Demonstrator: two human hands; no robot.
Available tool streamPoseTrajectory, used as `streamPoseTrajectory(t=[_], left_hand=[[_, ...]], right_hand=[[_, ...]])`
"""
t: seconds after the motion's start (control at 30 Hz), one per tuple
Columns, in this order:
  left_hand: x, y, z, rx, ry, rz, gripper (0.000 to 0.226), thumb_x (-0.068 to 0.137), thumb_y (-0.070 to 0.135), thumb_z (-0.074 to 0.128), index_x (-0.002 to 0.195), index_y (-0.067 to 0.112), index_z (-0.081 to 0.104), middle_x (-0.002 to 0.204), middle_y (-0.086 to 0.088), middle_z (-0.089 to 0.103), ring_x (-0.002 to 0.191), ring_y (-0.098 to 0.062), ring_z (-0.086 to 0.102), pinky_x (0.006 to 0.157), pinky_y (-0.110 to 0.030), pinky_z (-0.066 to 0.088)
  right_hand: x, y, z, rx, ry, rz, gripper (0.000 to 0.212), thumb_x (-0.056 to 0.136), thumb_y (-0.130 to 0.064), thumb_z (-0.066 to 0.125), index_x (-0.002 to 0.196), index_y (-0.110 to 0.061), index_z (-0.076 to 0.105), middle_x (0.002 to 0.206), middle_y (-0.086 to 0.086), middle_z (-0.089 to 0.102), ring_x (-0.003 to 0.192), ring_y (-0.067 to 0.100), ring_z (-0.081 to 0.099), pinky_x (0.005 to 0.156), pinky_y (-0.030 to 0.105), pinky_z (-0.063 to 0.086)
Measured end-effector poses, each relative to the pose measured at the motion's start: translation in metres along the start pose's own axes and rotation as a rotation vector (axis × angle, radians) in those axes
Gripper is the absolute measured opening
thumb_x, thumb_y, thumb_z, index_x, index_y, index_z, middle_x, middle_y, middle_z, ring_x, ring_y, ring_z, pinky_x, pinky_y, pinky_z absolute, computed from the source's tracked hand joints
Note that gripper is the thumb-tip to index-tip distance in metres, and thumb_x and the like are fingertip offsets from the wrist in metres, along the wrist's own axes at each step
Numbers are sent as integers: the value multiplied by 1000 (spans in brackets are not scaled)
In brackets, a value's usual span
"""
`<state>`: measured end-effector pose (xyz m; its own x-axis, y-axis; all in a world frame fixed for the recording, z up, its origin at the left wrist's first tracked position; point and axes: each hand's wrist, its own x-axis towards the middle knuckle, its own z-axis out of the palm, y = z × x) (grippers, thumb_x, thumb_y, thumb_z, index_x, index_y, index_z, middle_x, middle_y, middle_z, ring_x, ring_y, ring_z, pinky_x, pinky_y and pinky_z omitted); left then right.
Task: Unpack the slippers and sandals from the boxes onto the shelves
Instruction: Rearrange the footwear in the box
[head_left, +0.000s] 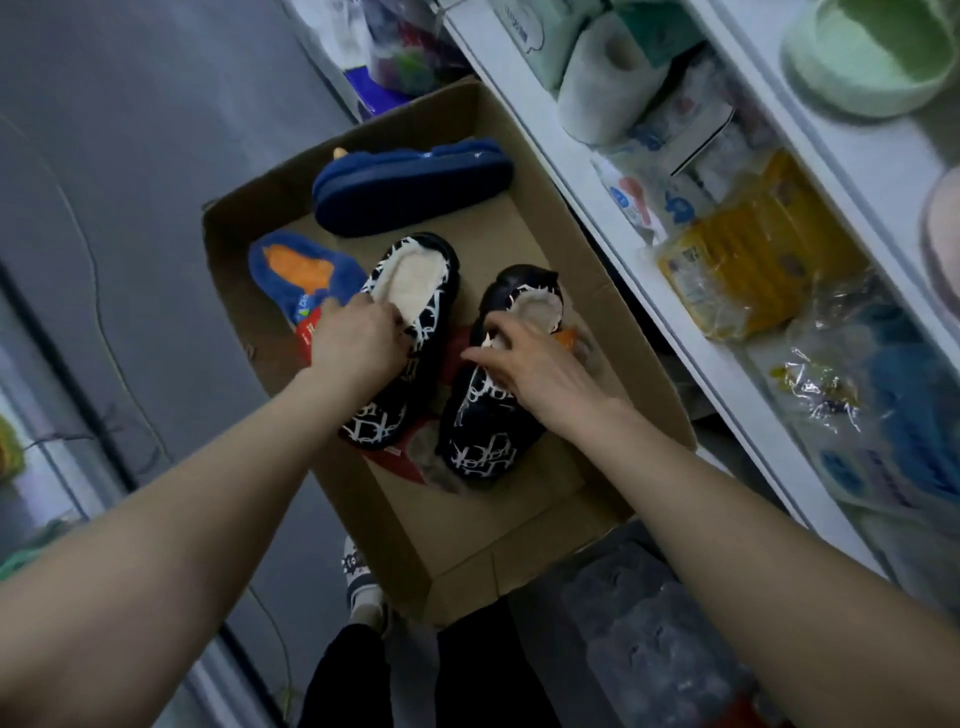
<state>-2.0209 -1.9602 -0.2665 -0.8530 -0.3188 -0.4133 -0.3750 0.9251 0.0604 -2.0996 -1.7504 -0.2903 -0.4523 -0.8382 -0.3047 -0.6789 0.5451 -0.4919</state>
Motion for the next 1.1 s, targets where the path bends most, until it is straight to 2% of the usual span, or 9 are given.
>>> streamPoseTrajectory(t=[0.17,0.27,0.37,0.5,0.63,0.7,0.8,0.97,1.1], left_hand=[[-24,-9,11,-752,200,20,74,84,59,59,146,28,33,138,-4,40,120,-17,47,101,-32,40],[-35,-24,20,-645,115,14,75,86,54,60,148,24,30,141,-7,40,127,-22,42,106,-36,36],[-43,-37,41,-635,-130,-45,77,86,48,64,149,26,26,144,-10,38,129,-28,43,107,-43,39],[-49,-36,60,-722,-186,-57,80,84,42,68,148,33,22,139,-8,47,123,-25,49,102,-42,44],[-45,-24,59,-933,-128,-167,75,80,39,74,139,28,30,117,6,54,100,-14,57,84,-27,46],[-38,-20,60,-984,-126,-207,74,78,34,77,134,24,30,115,2,56,97,-16,60,82,-29,50],[-31,-17,67,-1074,-166,-214,76,77,24,79,131,24,26,123,-7,56,104,-22,62,91,-41,54],[-28,-19,84,-1127,-208,-143,99,80,17,76,149,34,8,138,5,43,125,-20,49,104,-46,44],[-32,-27,92,-1224,-212,-110,97,80,15,75,151,35,11,142,3,44,127,-17,49,105,-49,43]], right_hand=[[-9,-4,21,318,78,138,63,97,8,42,150,-25,38,161,0,22,147,16,21,117,24,24],[-32,-10,19,381,304,257,56,101,-1,37,151,-26,34,160,0,23,144,9,20,109,4,16],[-55,-5,32,551,428,581,52,105,-24,38,155,-25,21,160,2,19,145,14,21,116,27,26],[-69,8,63,959,212,952,63,103,-53,30,157,-27,11,163,1,19,148,23,21,117,38,22],[-65,14,73,1151,221,897,53,106,-48,27,156,-33,19,158,-9,29,144,14,29,116,35,25],[-67,20,75,1288,248,887,47,106,-29,32,152,-40,25,144,-12,41,131,13,40,108,40,34],[-70,25,79,1282,249,867,71,90,-3,51,147,-40,28,126,-14,48,119,15,51,97,41,48],[-77,19,104,1350,142,807,116,64,-49,86,153,-41,13,150,-7,42,133,15,46,113,43,39],[-75,7,119,1477,207,730,104,73,-40,81,154,-33,16,148,-9,42,133,8,41,113,30,32]])
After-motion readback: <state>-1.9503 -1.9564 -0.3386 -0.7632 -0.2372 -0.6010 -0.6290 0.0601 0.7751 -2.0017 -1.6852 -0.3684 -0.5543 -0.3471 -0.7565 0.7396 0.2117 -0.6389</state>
